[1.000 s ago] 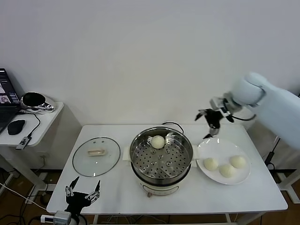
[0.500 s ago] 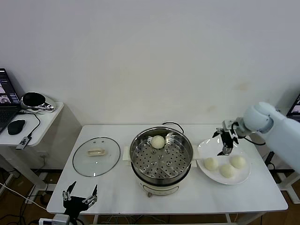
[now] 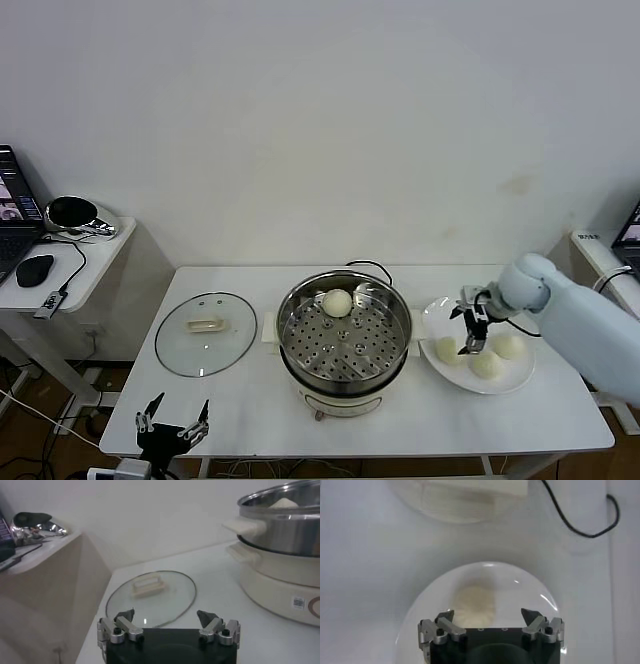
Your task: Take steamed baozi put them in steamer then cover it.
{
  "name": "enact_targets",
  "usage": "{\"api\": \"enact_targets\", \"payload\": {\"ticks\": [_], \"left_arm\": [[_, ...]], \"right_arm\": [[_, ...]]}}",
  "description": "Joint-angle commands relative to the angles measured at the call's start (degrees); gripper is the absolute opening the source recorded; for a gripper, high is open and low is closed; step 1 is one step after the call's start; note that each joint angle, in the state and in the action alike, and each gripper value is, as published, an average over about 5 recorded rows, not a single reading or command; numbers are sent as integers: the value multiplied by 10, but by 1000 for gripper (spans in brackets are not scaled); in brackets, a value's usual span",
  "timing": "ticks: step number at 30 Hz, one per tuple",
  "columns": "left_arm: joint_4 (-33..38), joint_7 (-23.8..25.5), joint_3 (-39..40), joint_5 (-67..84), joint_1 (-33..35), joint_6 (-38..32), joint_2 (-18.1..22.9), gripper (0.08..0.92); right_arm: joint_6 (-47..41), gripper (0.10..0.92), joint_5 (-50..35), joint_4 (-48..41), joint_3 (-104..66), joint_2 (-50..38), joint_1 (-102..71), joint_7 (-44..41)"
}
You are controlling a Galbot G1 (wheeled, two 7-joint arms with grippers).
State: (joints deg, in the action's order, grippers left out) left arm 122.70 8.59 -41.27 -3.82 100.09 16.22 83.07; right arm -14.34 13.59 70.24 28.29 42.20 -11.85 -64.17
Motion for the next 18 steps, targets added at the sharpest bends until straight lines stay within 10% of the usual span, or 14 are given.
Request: {"api": "enact_targets", "payload": {"ticks": [1,18], "left_arm": [[-3,1,0,0,0,0,0,823],[-12,2,1,0,-6,1,0,823]], "right_arm": [[9,823,22,-47,-11,33,-20,6],[14,823,29,-78,-11,45,-16,-2]]}}
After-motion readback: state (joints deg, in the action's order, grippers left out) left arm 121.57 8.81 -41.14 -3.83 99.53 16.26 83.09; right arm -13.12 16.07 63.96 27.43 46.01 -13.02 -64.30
